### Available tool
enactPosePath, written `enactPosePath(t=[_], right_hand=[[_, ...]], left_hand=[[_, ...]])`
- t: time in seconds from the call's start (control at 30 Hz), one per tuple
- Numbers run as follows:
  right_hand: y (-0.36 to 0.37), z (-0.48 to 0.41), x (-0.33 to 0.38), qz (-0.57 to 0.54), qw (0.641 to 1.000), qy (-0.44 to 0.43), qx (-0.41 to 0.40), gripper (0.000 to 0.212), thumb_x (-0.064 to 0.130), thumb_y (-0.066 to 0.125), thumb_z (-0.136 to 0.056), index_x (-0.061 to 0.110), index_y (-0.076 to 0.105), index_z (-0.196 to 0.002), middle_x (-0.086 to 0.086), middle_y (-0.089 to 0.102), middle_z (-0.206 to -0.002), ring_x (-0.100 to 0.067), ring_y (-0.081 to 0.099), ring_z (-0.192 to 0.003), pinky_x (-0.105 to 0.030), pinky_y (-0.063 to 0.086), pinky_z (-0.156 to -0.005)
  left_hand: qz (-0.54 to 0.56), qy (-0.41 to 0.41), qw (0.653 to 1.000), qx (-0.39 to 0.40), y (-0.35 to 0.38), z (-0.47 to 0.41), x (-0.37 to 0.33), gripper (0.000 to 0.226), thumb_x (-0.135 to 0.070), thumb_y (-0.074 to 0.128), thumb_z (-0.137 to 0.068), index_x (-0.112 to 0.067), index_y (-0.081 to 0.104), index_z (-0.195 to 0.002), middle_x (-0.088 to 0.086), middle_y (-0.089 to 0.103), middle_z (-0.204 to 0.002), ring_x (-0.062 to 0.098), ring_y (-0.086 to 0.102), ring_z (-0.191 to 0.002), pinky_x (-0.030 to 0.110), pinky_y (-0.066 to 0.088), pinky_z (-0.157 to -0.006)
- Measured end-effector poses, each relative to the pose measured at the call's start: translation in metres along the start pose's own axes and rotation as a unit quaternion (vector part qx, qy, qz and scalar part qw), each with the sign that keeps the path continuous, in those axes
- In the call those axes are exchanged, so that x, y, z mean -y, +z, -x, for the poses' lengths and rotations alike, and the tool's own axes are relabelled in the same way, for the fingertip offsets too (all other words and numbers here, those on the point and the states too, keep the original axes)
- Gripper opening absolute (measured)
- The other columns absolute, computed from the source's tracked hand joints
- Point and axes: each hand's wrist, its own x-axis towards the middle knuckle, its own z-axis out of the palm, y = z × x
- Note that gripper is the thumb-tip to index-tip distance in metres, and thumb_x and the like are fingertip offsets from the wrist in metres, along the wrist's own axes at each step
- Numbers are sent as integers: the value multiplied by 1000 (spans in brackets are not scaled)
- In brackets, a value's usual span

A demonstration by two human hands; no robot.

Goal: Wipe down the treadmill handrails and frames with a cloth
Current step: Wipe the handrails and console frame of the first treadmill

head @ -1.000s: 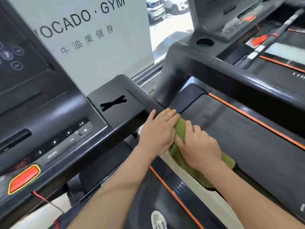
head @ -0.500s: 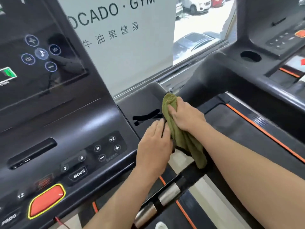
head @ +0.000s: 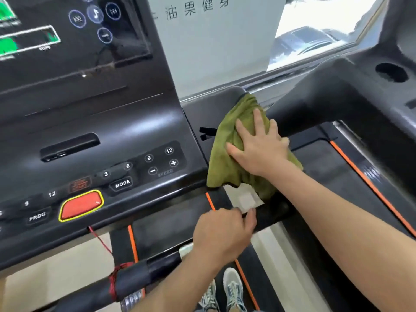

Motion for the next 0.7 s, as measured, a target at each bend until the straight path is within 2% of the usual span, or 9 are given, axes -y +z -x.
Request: enactPosePath(t=[0.07, 0.13, 0.27, 0.33, 0.4, 0.47, 0.53, 0.6, 0.7], right_hand=[[-3, -32, 16, -32, 999, 20, -21, 58, 65, 18, -93, 50, 9, -148, 0, -11, -163, -43, 6, -144, -66, 19, -108], [-9, -64, 28, -69, 996, 28, -40, 50, 53, 20, -97, 51, 17, -147, -1, -3, -163, -44, 14, -142, -65, 19, -109], [-10, -66, 30, -63, 996, -17, -66, 53, 29, 30, -96, 42, 26, -148, -1, 10, -163, -41, 9, -145, -62, 15, -113], [-4, -39, 19, -64, 991, -65, -103, 53, 25, 36, -93, 34, 37, -146, 0, 23, -160, -37, 10, -147, -59, 11, -116], [-2, -9, 17, -97, 986, -88, -100, 49, 38, 35, -93, 28, 51, -138, 0, 33, -156, -34, 14, -147, -58, 7, -117], [2, 6, 28, -63, 992, -84, -76, 61, 59, 27, -92, 23, 56, -132, -4, 33, -156, -35, 15, -147, -60, 5, -115], [8, 8, 41, -15, 995, -66, -74, 70, 68, 21, -89, 20, 47, -134, -8, 24, -160, -36, 11, -147, -62, 6, -112], [8, -11, 51, -29, 995, -48, -81, 63, 62, 24, -93, 26, 32, -145, -6, 16, -162, -33, 7, -149, -60, 5, -113], [-1, -54, 65, -59, 995, -32, -74, 56, 48, 22, -98, 38, 10, -152, -2, 11, -163, -30, 3, -149, -57, 3, -115]], left_hand=[[10, -46, 999, 1, 0, 1, -5, 46, -55, 42, -96, -20, 58, -71, 8, 64, -64, 35, 62, -60, 35, 33, -49], [35, -73, 997, -12, 8, 1, -5, 51, -55, 23, -100, -20, 50, -74, 8, 66, -75, 35, 62, -70, 36, 31, -56], [21, -58, 997, -49, 9, 4, -1, 49, -53, 29, -97, -22, 43, -61, 3, 57, -51, 29, 56, -47, 31, 23, -44], [18, -43, 998, -46, 9, 3, -3, 50, -55, 20, -94, -22, 44, -66, 5, 60, -57, 31, 58, -52, 34, 24, -47], [38, -51, 998, -21, 11, 2, -2, 48, -56, 14, -92, -22, 42, -70, 5, 63, -65, 31, 57, -57, 35, 25, -49], [35, -59, 997, -32, 8, 1, 0, 42, -51, 30, -91, -22, 38, -62, -1, 56, -53, 25, 51, -45, 30, 21, -44], [48, -46, 995, -76, 5, 2, 4, 32, -41, 46, -83, -23, 41, -57, -5, 51, -50, 18, 50, -43, 26, 19, -41], [69, -28, 985, -156, 7, 3, 14, 17, -28, 53, -80, -20, 51, -64, -4, 51, -61, 19, 51, -56, 30, 29, -45], [88, -6, 972, -218, -11, -4, 32, 8, -17, 54, -81, -13, 61, -83, 4, 54, -82, 24, 49, -75, 36, 44, -59]])
